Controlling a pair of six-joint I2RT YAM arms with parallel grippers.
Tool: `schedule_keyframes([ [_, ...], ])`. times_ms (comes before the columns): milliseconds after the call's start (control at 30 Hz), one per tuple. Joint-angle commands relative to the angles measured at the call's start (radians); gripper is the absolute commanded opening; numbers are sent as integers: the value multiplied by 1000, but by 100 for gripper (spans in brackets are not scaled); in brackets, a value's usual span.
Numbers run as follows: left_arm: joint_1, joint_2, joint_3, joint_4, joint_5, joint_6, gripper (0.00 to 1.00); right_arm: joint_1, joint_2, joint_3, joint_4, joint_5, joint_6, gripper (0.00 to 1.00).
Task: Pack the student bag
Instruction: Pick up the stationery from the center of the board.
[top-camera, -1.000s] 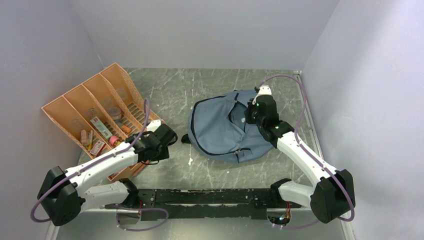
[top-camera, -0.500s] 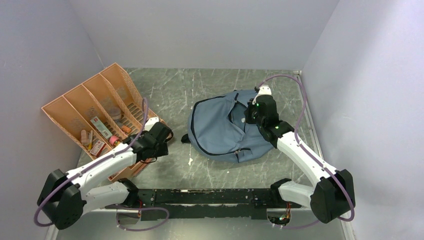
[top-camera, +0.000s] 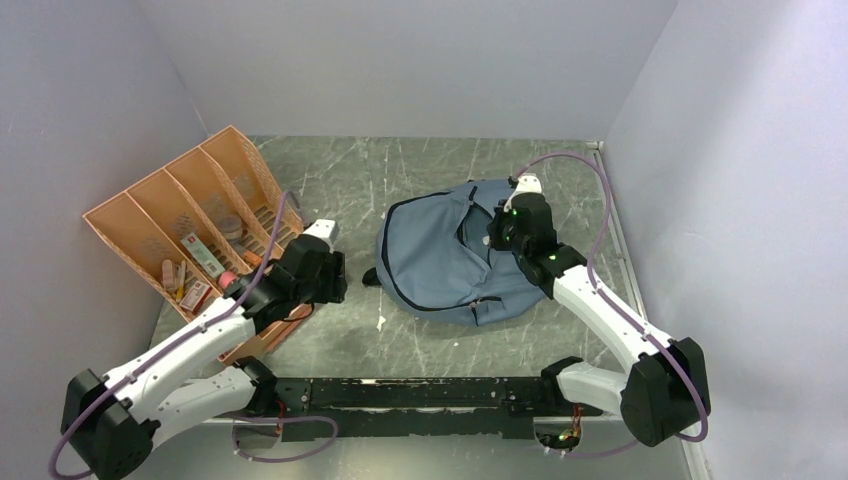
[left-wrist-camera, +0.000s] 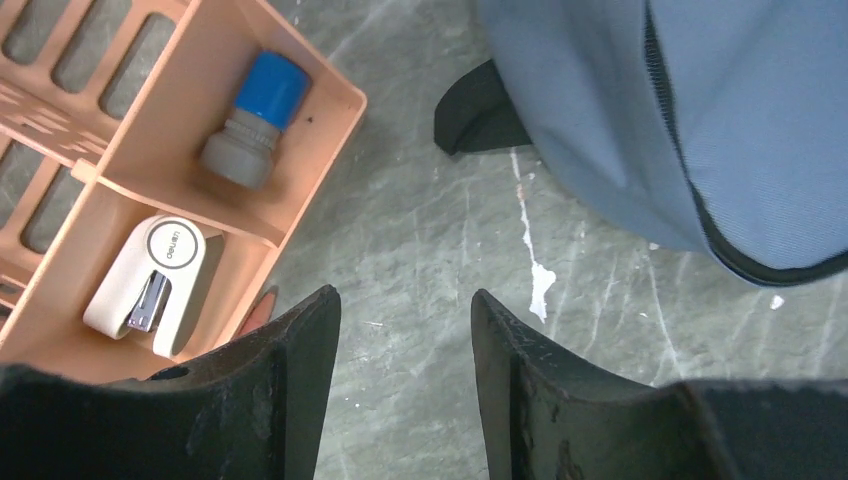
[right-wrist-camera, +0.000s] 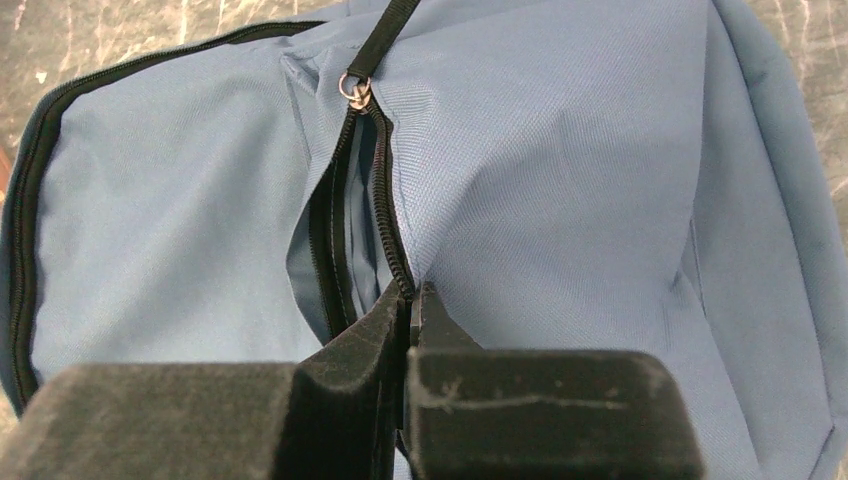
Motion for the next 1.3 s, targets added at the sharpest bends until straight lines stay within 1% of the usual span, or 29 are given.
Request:
schedule_keyframes([
  [0,8,-73,-44,90,37,62,56,2,-7,-18,34,-14,17,0],
  [200,8,-75,-61,117,24,21,57,1,-16,-13,23,-8,9,0],
  [233,7,-76,-61,129,22,10,57,2,-15,-5,14,-7,7,2],
  [433,8,-97,-12,144,-68,-25,60,2,-40,37,-24,-5,-5,25],
  [600,7,-116,85,125,-148,-14,64,3,-88,64,-23,-23,-33,36],
  [700,7,-99,162,60,-205,-27,65,3,-107,76,13,-89,-72,39],
  [833,8,-66,277,-40,-279,-73,64,11,-73,110,75,-349,-146,40],
  [900,7,-65,322,-61,-296,-84,64,48,-43,122,112,-420,-158,39],
  [933,7,-65,345,-66,-303,-86,63,86,-32,120,140,-418,-172,39],
  [967,8,-68,369,-73,-316,-92,63,143,-20,116,174,-389,-197,39],
  [1000,8,-66,395,-82,-327,-94,63,225,-6,113,210,-355,-234,39],
  [1067,8,-50,459,-111,-350,-93,63,318,32,109,266,-336,-294,39],
  [1200,8,-14,595,-159,-387,-64,63,423,134,99,376,-415,-417,38],
  [1267,9,-6,644,-161,-383,-34,63,474,190,111,398,-468,-503,35],
])
